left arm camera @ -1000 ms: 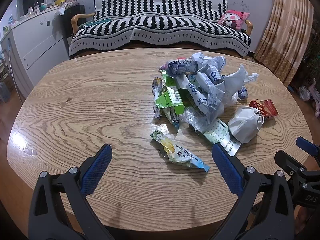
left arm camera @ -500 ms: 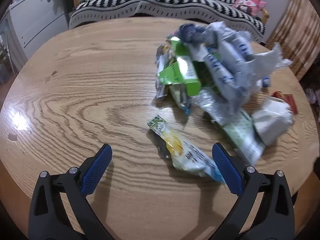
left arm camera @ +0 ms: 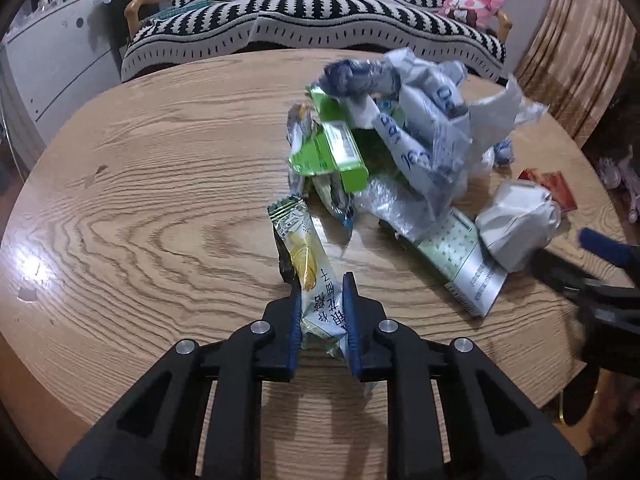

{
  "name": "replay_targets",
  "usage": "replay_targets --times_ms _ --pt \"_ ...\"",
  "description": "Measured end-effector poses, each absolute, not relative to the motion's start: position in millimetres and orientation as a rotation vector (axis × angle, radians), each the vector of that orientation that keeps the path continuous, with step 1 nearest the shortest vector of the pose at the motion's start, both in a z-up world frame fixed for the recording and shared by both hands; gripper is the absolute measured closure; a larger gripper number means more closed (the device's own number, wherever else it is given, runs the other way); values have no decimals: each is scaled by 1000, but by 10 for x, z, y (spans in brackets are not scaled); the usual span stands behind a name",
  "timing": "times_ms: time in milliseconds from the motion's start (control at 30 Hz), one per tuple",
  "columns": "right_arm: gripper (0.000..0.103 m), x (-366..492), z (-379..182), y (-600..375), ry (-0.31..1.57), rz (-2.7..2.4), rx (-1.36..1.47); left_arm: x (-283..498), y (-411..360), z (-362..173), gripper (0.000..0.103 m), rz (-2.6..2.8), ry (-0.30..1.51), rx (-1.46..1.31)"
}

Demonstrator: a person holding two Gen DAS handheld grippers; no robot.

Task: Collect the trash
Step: 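Grasp the yellow snack wrapper with the left tool while the right tool grasps the white paper ball, then carry both items to the black bin and release them from both tools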

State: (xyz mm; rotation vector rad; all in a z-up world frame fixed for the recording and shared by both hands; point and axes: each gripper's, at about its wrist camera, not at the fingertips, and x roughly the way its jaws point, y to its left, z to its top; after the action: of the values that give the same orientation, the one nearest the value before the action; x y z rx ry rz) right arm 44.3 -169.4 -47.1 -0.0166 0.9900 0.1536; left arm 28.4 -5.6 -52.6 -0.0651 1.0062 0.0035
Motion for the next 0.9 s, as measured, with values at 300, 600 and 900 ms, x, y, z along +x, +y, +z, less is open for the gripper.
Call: replay_targets --times_ms 300,600,900 --pt "34 761 -684 -1703 1001 144 15 232 89 -335 85 -14 980 -95" --pt "36 180 -47 -2523 843 113 108 215 -682 -18 86 -159 895 -51" --pt "35 -841 1 -4731 788 -269 259 -153 -2731 -70 86 -599 824 91"
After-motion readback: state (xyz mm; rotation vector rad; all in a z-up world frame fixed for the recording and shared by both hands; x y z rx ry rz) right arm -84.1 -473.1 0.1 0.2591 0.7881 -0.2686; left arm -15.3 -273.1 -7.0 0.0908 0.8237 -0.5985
